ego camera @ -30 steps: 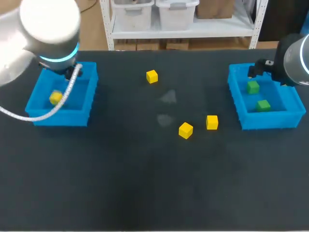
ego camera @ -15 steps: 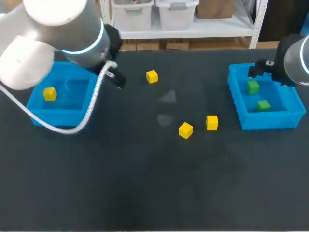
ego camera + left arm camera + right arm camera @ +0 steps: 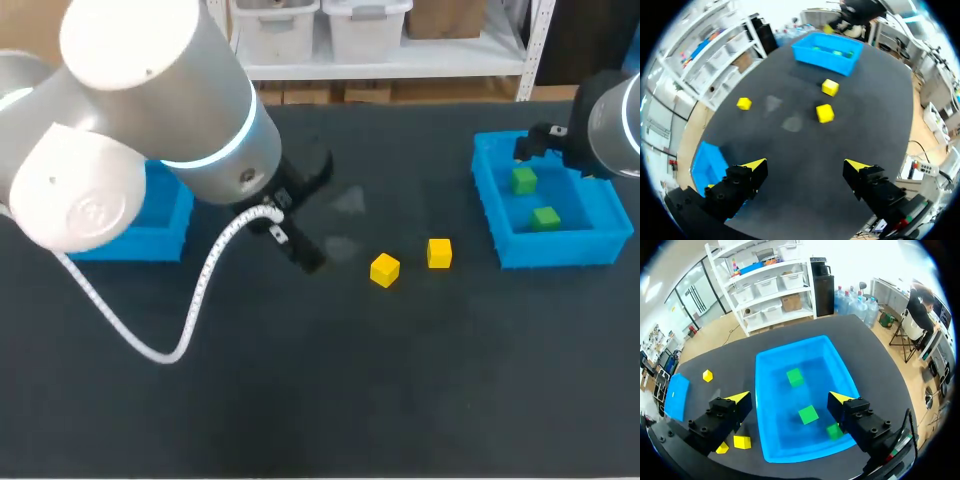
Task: Put the green cubes in the right bin and the yellow cubes in the left bin.
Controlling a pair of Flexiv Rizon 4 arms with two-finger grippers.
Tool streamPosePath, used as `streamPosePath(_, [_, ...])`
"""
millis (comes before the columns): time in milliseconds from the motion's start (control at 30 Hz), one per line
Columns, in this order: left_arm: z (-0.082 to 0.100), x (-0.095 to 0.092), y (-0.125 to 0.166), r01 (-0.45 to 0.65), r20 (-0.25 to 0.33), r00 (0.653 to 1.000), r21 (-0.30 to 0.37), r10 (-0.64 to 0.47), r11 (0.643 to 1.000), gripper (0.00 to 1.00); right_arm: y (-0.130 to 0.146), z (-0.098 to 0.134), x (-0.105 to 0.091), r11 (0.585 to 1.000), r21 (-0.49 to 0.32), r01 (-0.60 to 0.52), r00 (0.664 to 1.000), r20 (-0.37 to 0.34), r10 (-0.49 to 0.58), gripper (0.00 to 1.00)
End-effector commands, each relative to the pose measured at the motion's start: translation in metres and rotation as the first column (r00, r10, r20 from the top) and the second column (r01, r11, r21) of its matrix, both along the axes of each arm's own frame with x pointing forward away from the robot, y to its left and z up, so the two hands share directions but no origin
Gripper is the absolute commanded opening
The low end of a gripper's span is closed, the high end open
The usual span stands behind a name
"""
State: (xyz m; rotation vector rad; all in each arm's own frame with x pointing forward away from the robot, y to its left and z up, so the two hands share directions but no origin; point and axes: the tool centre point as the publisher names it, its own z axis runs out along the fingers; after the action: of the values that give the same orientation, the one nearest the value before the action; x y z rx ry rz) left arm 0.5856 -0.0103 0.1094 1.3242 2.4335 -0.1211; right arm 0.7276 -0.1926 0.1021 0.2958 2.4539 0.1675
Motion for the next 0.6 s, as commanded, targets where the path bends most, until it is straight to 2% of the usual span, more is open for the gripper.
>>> streamPosePath(33, [-0.005, -0.014, -0.027, -0.005, -0.001, 1.000, 0.010, 0.005, 1.000, 1.00, -0.001, -0.001, -0.002, 1.000, 0.001, 0.002, 1.000, 0.010, -0.002, 1.00])
streamPosePath(200, [-0.008, -0.024, -0.062, -0.029, 0.002, 1.000, 0.008, 0.029, 1.000, 1.00, -0.001, -0.001, -0.002, 1.000, 0.001, 0.002, 1.000, 0.010, -0.002, 1.00])
streamPosePath(400, [-0.010, -0.010, -0.097, -0.160, 0.014, 0.987, 0.006, 0.160, 0.987, 1.00, -0.001, -0.001, -0.002, 1.000, 0.001, 0.002, 1.000, 0.010, -0.002, 1.00])
streamPosePath(600, [-0.015, -0.004, -0.113, -0.248, 0.030, 0.968, 0.009, 0.247, 0.969, 1.00, -0.001, -0.001, -0.002, 1.000, 0.001, 0.002, 1.000, 0.010, -0.002, 1.00])
